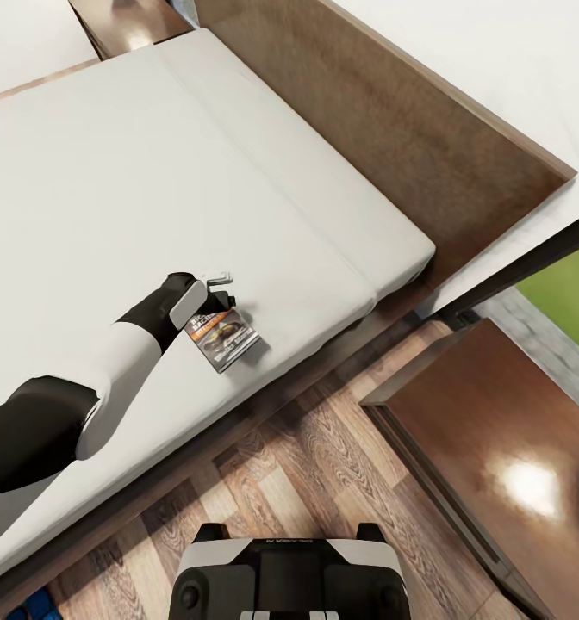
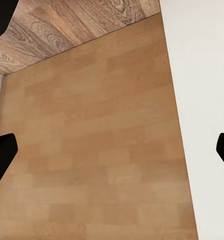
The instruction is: In the bedroom, move the book from the bed onto either nightstand, and place the two sandals side by side next to the bed.
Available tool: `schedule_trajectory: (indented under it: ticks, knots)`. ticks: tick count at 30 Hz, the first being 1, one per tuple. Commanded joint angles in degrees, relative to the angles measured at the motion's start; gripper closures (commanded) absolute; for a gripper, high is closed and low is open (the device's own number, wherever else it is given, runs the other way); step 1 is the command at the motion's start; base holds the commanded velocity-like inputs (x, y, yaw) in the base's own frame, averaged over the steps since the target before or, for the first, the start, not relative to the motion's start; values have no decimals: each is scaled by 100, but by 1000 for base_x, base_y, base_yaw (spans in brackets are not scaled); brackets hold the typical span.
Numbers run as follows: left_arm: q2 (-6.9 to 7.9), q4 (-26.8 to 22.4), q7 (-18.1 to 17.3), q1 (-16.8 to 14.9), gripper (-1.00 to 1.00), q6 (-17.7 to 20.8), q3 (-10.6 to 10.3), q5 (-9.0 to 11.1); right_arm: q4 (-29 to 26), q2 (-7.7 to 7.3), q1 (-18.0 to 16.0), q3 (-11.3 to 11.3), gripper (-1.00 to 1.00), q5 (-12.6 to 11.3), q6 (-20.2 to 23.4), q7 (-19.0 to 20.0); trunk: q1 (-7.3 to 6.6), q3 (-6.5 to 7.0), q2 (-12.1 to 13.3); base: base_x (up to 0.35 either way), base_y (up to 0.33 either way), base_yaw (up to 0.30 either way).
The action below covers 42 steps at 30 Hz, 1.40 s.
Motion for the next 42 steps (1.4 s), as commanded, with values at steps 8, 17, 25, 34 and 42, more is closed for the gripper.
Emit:
schedule_trajectory:
  ticks: [8,17,25,34,42]
  knots:
    - [7,116,35,3,-100,-8,-22,204,6,4,-3,48,-100,-33,17,-14,2,-3,-1,-18,0,0]
    - [8,116,35,3,-100,-12,-22,204,6,4,-3,48,-100,-33,17,-14,2,-3,-1,-17,0,0]
    - [4,116,35,4,-100,-16,-22,204,6,4,-3,48,-100,-33,17,-14,2,-3,-1,-2,0,0]
    - [4,115,35,5,-100,-16,-22,204,6,4,-3,48,-100,-33,17,-14,2,-3,-1,-13,0,0]
    - [4,113,35,3,-100,-16,-22,204,6,4,-3,48,-100,-33,17,-14,2,-3,-1,-60,0,0]
